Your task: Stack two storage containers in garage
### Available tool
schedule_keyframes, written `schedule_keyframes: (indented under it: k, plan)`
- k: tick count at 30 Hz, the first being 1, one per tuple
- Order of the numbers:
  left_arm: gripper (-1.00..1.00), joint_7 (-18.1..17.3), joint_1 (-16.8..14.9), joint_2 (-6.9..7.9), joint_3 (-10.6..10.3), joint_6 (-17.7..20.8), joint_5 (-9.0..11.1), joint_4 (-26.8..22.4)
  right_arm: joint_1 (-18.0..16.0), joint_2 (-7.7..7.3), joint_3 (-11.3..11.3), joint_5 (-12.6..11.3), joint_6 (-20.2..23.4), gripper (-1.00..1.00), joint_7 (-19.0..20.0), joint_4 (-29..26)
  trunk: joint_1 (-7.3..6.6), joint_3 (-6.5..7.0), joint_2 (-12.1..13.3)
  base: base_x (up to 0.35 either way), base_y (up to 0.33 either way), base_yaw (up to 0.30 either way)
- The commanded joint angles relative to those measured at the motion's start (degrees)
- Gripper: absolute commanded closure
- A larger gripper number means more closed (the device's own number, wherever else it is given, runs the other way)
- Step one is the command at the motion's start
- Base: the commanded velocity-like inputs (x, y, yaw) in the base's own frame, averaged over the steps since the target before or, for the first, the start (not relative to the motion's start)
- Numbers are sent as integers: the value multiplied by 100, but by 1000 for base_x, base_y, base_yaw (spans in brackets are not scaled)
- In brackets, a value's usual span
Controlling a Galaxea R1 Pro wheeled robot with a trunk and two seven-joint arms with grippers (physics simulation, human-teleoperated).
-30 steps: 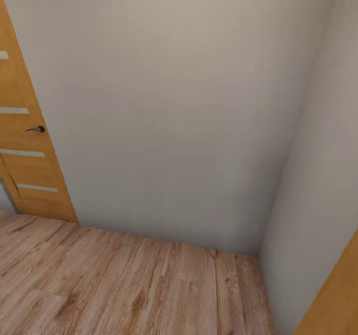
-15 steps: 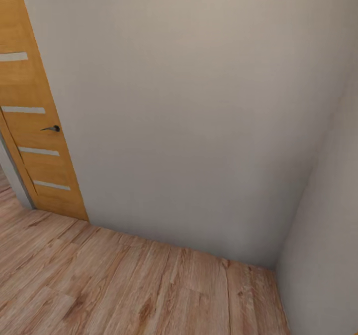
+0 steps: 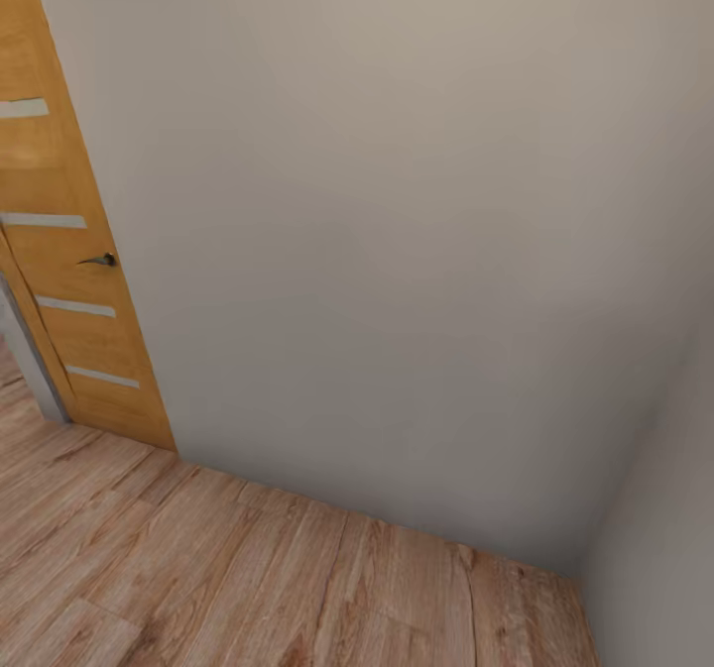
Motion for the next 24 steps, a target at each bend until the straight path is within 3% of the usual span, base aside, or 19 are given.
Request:
schedule_keyframes:
  k: [1,19,24]
  plan:
    - [-100,1,0,0,2,-6,18,-4,-6,4,47,-51,-34,-100,-13,16,3,-5,-2,321,0,257]
    - [-100,1,0,3,2,-6,18,-4,-6,4,47,-48,-41,-100,-15,16,3,-5,-2,311,0,272]
    - [-100,1,0,3,2,-6,22,-4,-6,4,47,-51,-33,-100,-11,16,3,-5,-2,272,0,80]
